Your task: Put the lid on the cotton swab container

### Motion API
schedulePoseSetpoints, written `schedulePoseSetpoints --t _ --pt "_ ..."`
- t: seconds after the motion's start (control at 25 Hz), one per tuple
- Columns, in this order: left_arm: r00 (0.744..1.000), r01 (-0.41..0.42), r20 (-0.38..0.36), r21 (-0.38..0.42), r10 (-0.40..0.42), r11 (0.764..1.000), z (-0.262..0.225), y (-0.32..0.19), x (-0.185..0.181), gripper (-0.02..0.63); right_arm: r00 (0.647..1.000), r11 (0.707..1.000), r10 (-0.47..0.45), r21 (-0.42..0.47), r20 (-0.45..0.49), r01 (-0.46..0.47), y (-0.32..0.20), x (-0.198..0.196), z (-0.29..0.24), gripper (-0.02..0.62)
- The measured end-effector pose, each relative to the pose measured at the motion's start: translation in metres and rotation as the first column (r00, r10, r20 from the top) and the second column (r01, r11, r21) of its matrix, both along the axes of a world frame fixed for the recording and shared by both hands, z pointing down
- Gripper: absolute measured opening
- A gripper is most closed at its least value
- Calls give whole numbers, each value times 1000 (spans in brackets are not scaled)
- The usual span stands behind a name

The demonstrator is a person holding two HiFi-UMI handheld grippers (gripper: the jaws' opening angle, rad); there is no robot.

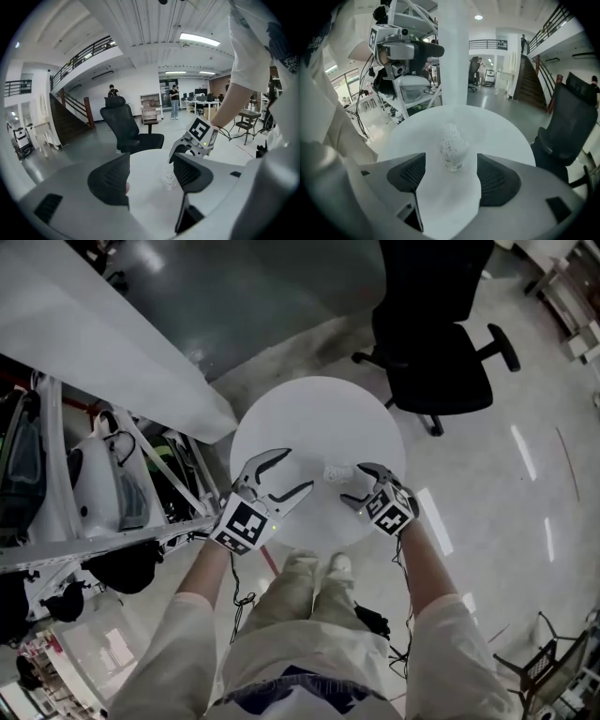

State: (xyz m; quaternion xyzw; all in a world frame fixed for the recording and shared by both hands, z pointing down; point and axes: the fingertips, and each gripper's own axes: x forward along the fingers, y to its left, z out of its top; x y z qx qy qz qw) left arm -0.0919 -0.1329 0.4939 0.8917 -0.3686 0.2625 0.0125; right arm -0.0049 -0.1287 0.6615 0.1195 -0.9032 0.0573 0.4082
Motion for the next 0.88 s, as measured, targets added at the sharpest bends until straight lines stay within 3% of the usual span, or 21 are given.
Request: schedulePoseSetpoints --t 0.12,0.36,0.88 --pt "999 -44 2 -27 44 999 12 -9 6 285 1000 1000 -22 -10 -11 22 -3 -7 10 339" --pt "991 -135 5 -68 136 989 32 -30 23 285 999 999 -41 7 -8 41 -7 -12 16 232" --pt "976 -213 -1 -232 219 949 88 -74 60 254 999 999 -44 20 -5 44 -5 -12 16 225"
